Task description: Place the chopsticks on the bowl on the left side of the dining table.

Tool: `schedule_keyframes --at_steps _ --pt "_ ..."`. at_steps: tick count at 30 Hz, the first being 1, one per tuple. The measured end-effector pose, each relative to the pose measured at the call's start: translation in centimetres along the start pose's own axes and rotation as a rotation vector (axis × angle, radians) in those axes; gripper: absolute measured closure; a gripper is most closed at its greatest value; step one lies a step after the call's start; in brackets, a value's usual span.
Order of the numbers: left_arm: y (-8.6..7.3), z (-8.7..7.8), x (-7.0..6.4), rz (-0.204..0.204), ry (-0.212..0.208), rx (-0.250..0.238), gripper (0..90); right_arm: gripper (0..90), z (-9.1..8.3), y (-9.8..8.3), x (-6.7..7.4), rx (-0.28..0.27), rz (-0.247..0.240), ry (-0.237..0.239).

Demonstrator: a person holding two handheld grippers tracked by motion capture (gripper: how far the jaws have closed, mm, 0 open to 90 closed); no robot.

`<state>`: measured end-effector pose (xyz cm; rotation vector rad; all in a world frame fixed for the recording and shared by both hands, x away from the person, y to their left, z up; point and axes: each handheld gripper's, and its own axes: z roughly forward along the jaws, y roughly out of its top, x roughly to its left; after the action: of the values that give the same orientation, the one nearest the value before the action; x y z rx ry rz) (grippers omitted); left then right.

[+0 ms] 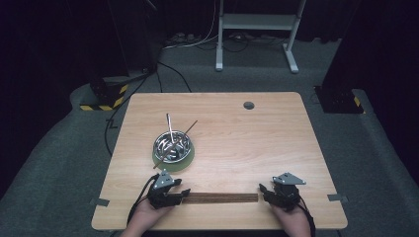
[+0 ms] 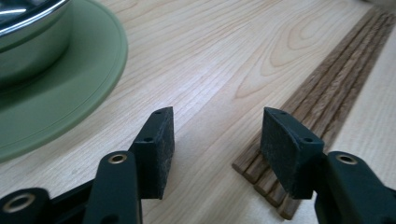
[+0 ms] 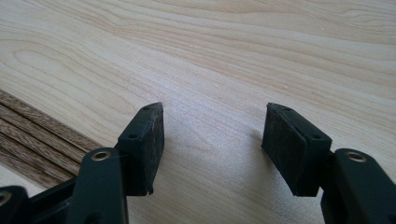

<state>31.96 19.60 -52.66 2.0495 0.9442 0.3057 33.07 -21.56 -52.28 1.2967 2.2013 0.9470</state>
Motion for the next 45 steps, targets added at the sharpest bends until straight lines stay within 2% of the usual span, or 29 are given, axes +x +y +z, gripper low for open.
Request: schedule_keyframes --at_steps 5,10,11,12,13,14,15,17,24,25,31,35,37,45 --pt "-0.01 0.01 0.01 -0.015 0.010 -0.006 45.7 38.7 0.00 0.00 0.00 -0.001 -0.004 0.002" --pt "0.05 0.03 0.13 -0.015 0.050 0.009 49.4 38.7 0.00 0.00 0.01 -0.001 -0.005 0.003" --pt "0.04 0.08 0.10 -0.029 0.055 0.000 49.9 38.7 0.00 0.00 0.01 -0.001 -0.005 0.003" --pt "0.05 0.01 0.18 -0.020 0.052 0.005 50.0 38.7 0.00 0.00 0.01 -0.001 -0.005 0.003" --pt "0.02 0.08 0.06 -0.036 0.049 -0.009 50.0 38.7 0.01 0.00 0.01 -0.001 -0.006 0.003" --pt "0.03 -0.01 0.13 -0.017 0.039 0.001 49.9 38.7 0.00 0.00 0.01 -0.001 -0.005 0.003" --pt "0.00 0.00 -0.01 -0.007 0.023 -0.009 49.3 38.7 0.01 0.00 0.00 -0.001 -0.006 0.003" --pt "-0.04 -0.05 -0.22 0.013 0.013 -0.009 49.1 38.7 0.00 0.00 0.01 -0.001 -0.006 0.003" --pt "-0.05 -0.06 -0.27 0.026 -0.004 -0.009 48.2 38.7 0.01 0.00 0.01 -0.001 -0.006 0.003" --pt "-0.04 -0.11 -0.23 0.042 -0.005 -0.005 48.1 38.7 0.01 0.00 0.01 -0.001 -0.006 0.003" --pt "-0.04 -0.06 -0.29 0.030 -0.003 -0.001 48.4 38.7 0.01 0.00 0.01 -0.001 -0.006 0.003" --pt "-0.02 -0.06 -0.23 0.038 0.000 -0.002 48.4 38.7 0.01 0.00 0.01 -0.001 -0.006 0.003" --pt "-0.03 -0.03 -0.27 0.026 0.002 -0.007 48.4 38.7 0.01 0.00 0.00 -0.001 -0.006 0.003" --pt "-0.05 -0.05 -0.38 0.016 0.023 -0.010 48.9 38.7 0.00 0.00 0.01 -0.001 -0.006 0.003"
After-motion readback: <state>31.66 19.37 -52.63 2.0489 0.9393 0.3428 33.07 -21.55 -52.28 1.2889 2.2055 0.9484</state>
